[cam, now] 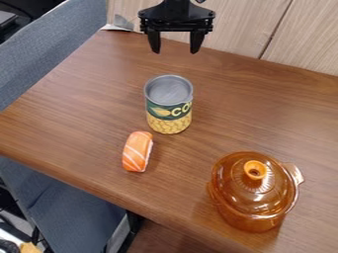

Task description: Move sushi from bottom middle of the table to the top left of the table

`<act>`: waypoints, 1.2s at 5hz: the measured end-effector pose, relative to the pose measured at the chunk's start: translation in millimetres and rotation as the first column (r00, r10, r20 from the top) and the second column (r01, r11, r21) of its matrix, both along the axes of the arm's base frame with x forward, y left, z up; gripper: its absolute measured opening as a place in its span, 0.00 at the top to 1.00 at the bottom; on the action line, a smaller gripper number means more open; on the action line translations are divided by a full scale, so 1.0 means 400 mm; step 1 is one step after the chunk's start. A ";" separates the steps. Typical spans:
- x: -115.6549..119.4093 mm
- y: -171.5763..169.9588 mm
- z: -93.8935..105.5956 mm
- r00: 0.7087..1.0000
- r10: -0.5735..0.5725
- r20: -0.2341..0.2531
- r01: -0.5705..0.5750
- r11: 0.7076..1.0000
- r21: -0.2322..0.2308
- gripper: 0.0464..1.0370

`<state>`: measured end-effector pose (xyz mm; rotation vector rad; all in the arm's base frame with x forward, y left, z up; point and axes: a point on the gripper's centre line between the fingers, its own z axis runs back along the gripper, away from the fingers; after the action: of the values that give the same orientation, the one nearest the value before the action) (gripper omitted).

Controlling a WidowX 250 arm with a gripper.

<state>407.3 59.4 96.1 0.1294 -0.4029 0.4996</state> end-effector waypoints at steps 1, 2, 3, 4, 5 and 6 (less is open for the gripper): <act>-0.004 0.000 -0.033 0.999 0.004 -0.036 -0.004 1.000 -0.007 0.04; -0.002 -0.008 -0.015 0.998 0.012 -0.061 -0.014 0.999 -0.044 0.04; -0.016 0.009 0.052 1.000 0.019 -0.017 -0.020 0.999 -0.035 0.04; -0.077 0.017 0.119 1.000 0.027 0.005 -0.027 1.000 0.001 0.04; -0.176 0.027 0.119 1.000 0.029 -0.008 -0.029 0.998 0.053 0.04; -0.269 0.036 0.105 0.999 0.032 -0.021 -0.031 0.999 0.045 0.04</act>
<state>299.7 73.7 138.0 0.1841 -0.3910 0.5197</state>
